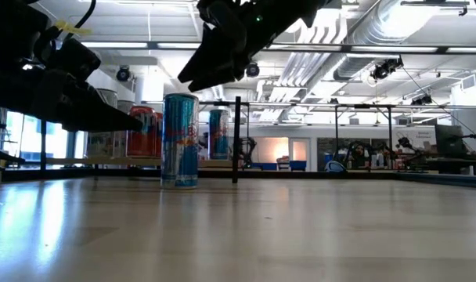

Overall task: Place canned beverage on shelf
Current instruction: Put the blue soda can aligned with the other blue soda can on the shelf

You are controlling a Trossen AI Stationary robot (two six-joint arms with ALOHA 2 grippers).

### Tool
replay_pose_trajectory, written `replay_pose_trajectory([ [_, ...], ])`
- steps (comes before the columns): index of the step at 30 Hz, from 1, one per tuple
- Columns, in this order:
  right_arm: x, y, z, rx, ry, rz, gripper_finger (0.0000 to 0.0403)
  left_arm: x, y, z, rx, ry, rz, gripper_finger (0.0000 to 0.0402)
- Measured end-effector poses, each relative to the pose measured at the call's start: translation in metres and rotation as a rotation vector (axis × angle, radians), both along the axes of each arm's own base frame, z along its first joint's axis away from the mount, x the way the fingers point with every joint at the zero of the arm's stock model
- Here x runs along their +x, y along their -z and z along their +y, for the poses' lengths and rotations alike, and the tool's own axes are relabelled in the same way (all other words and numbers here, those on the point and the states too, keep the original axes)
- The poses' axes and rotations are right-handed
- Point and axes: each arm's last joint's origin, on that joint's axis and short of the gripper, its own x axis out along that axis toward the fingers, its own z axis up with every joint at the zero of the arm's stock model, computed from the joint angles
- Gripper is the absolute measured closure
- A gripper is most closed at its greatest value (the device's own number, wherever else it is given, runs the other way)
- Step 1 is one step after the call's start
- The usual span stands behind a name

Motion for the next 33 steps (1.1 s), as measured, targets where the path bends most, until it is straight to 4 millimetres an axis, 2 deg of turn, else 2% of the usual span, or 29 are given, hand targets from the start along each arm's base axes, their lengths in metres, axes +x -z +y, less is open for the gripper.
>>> replay_pose_trajectory([
  [17,0.008,0.014,-0.004,-0.01,0.029,-0.001,0.0126,0.0,0.001,0.0,0.003,0.0,0.007,0.0402],
  [28,0.018,0.033,-0.005,-0.007,0.008,-0.004,0.0126,0.0,0.0,0.0,0.002,0.0,0.006,0.0402],
  [33,0.021,0.035,-0.006,-0.02,0.027,-0.033,0.0159,0.0,0.001,0.0,0.005,0.0,0.013,0.0402],
])
